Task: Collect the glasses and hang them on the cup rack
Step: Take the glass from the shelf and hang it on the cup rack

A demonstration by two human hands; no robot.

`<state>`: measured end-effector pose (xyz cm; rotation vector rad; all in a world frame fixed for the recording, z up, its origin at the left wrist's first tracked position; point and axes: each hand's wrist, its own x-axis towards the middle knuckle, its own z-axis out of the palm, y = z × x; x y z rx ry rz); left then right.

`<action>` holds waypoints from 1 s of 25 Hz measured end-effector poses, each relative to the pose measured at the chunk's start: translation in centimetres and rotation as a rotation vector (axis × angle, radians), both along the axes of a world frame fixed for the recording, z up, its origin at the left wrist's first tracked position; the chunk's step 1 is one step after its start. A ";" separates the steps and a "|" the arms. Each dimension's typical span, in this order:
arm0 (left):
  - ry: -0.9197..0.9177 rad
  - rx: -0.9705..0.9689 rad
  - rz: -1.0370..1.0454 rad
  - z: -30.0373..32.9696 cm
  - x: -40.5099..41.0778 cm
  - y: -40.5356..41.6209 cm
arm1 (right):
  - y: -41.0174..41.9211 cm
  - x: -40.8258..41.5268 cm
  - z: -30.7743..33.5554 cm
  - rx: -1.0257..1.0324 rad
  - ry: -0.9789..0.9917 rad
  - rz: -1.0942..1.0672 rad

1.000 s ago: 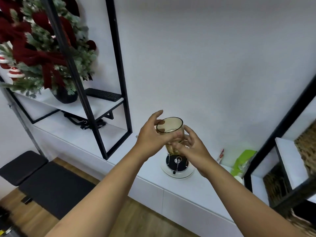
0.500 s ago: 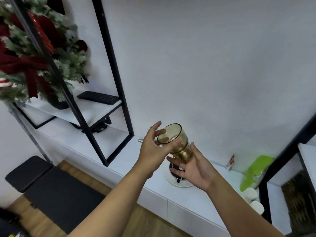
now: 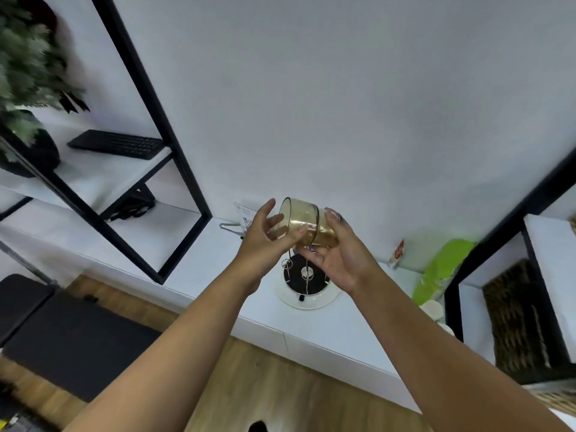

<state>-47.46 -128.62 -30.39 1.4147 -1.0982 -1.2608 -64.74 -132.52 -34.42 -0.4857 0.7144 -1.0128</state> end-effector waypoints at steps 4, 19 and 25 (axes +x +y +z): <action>-0.063 0.030 -0.095 -2.8 1.0 -1.5 | -1.3 -1.5 -0.8 -0.063 0.251 -0.084; -0.329 0.226 -0.192 -20.6 6.8 -9.9 | -2.7 1.8 -13.4 -0.330 1.354 -0.197; -0.472 0.190 -0.272 -25.6 6.8 -11.9 | -2.7 3.5 -17.9 -0.273 1.396 -0.116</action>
